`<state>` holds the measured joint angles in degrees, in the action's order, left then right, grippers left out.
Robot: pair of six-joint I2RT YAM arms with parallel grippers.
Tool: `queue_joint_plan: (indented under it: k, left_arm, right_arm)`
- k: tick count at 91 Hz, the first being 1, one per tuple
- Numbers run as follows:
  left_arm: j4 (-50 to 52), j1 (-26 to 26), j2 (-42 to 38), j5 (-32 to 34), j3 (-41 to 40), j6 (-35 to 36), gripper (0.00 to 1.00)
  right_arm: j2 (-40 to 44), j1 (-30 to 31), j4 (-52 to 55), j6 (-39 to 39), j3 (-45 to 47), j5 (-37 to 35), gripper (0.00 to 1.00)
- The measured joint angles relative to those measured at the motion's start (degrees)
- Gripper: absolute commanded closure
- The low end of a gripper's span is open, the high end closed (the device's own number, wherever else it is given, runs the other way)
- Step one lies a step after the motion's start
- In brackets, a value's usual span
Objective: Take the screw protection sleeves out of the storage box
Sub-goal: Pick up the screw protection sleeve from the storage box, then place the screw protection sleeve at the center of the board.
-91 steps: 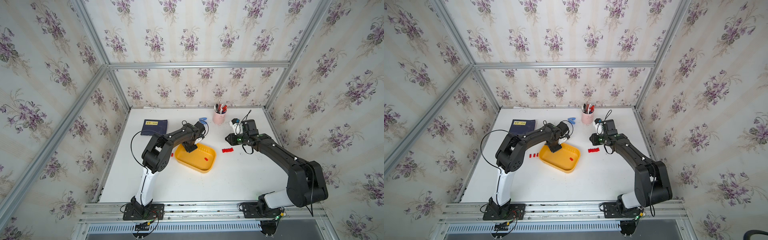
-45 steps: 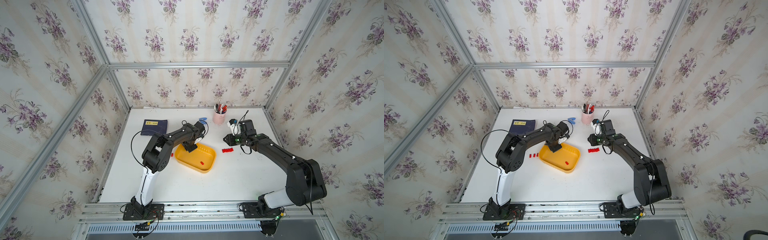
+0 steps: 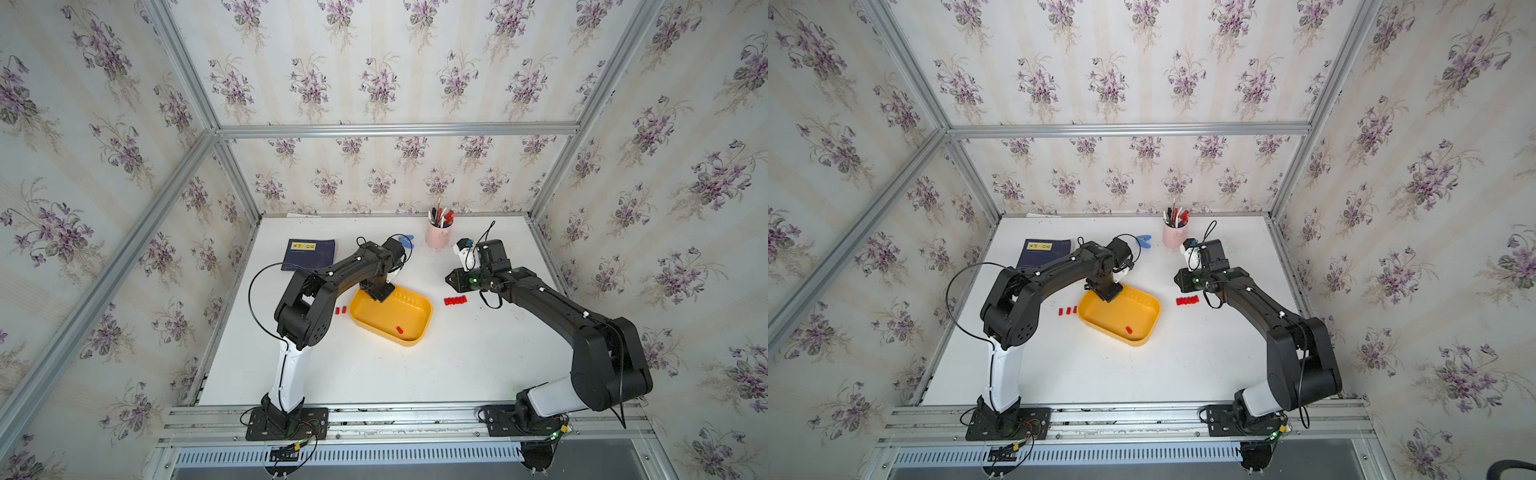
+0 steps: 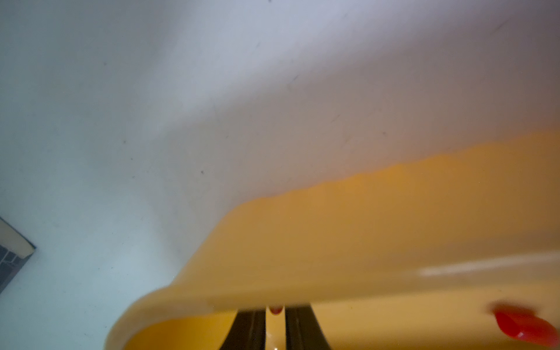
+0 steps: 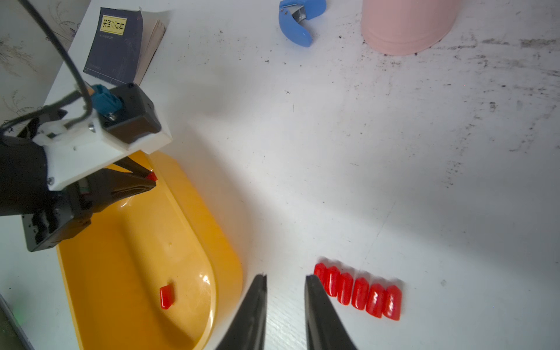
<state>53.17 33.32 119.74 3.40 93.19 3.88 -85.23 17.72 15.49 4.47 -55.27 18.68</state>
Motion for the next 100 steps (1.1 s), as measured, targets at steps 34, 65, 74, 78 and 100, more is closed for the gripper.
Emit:
queue_joint_plan:
  k: [34,65,74,78,100]
  left_arm:
    - [0.1,-5.2,-11.8,-5.7,-8.9,-9.3,0.84]
    - [0.6,-12.2,-24.6,-9.4,-16.2,-16.5,0.84]
    - [1.0,-15.0,-26.9,-9.6,-18.8,-18.3,0.84]
    - [1.2,-16.0,-27.8,-9.6,-20.0,-19.1,0.83]
    - [1.7,-20.3,-28.3,-8.5,-24.5,-20.8,0.84]
  right_arm:
    - [-0.2,0.1,0.0,-0.2,0.0,0.0,0.73]
    - [-0.4,0.2,0.0,-0.4,-0.2,0.0,0.73]
    - [-0.4,0.2,0.0,-0.4,-0.2,0.0,0.74]
    - [-0.4,0.3,0.0,-0.4,-0.2,0.0,0.74]
    - [-1.0,0.3,0.0,-0.7,-0.4,0.2,0.73]
